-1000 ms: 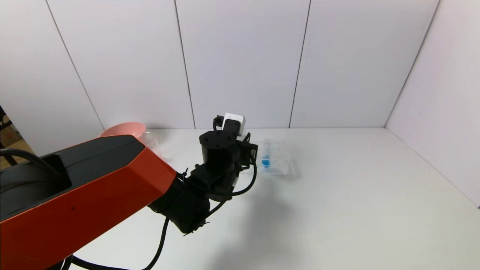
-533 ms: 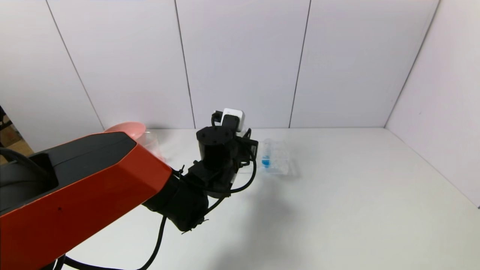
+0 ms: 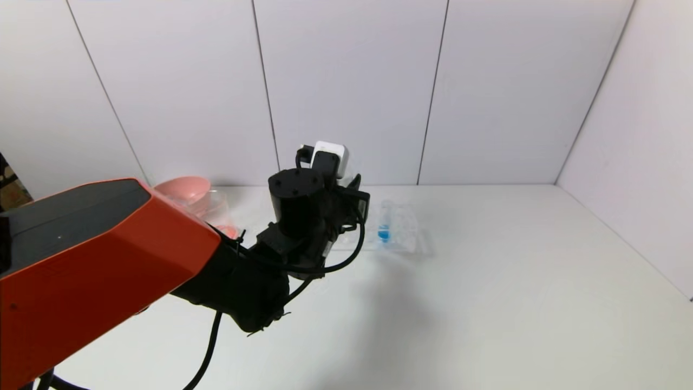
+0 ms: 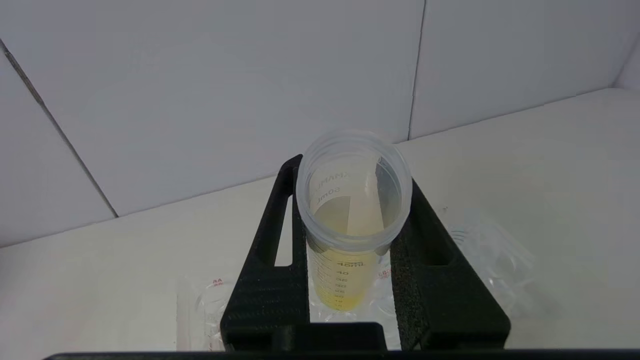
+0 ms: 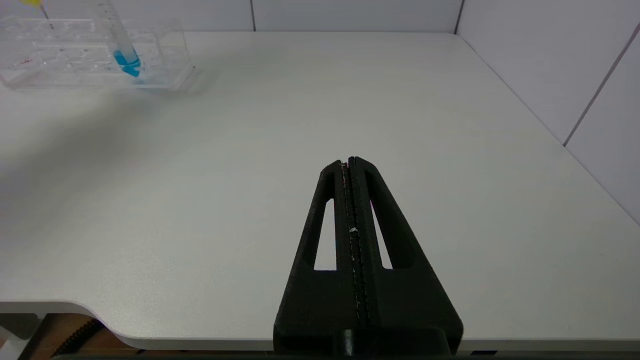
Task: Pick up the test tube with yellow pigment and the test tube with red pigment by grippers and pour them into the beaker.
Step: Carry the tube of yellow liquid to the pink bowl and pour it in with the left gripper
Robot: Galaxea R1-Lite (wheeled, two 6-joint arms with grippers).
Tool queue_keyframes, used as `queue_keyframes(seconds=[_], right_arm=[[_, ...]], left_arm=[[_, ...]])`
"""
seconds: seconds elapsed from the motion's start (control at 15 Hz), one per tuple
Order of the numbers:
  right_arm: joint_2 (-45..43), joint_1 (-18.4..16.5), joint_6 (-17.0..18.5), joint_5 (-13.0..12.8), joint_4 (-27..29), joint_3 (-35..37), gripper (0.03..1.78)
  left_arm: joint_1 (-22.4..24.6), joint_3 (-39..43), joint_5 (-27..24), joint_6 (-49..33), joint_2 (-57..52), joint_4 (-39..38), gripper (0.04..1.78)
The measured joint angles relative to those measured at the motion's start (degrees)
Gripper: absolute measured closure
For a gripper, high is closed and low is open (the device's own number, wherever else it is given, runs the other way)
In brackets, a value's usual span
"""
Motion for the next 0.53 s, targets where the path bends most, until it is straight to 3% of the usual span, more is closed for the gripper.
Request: queue_keyframes(seconds=[0.27,0.53], right_arm=[[0.00,0.00,-0.02,0.00,0.00,0.00,1.70],[0.00,0.00,0.00,0.00,0.00,0.00,1.70]], left_arm=[[1.60,1.13,-2.06,0.20,-7.24,8.33,1.35],[6.40,1.24,-2.45,0.87,-14.02,12.93,1.35]])
